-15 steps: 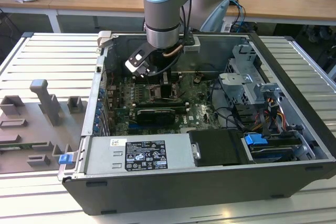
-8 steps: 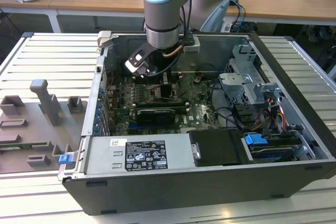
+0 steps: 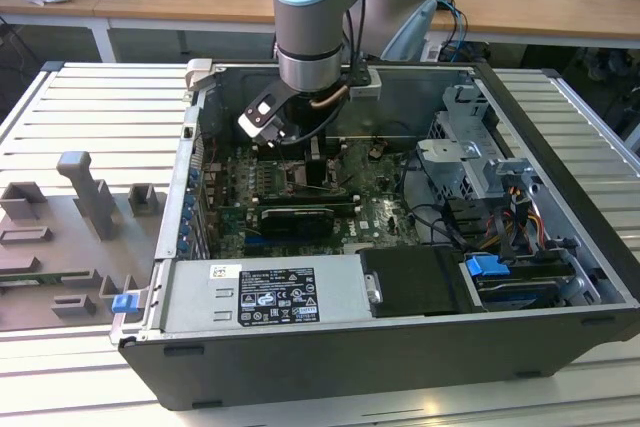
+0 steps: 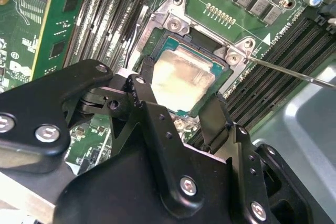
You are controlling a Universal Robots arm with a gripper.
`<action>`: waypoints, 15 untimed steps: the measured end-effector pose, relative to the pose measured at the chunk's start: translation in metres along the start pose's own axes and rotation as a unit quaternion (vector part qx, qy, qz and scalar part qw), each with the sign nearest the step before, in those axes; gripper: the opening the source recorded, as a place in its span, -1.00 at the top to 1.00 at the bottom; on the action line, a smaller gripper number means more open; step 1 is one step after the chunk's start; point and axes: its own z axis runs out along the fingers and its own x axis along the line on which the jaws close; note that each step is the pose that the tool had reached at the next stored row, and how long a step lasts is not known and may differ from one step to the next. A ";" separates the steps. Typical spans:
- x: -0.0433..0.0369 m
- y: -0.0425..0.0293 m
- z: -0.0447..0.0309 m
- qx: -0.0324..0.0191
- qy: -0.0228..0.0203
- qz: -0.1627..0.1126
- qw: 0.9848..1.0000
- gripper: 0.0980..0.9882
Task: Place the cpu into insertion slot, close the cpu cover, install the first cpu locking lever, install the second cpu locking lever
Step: 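Place the cpu into insertion slot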
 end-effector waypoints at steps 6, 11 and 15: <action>0.0003 0.0009 -0.0104 0.001 -0.001 0.000 1.000 -0.15; 0.0002 0.0013 -0.0150 0.002 -0.001 0.000 1.000 0.30; 0.0003 0.0020 -0.0176 0.003 -0.003 0.000 1.000 0.98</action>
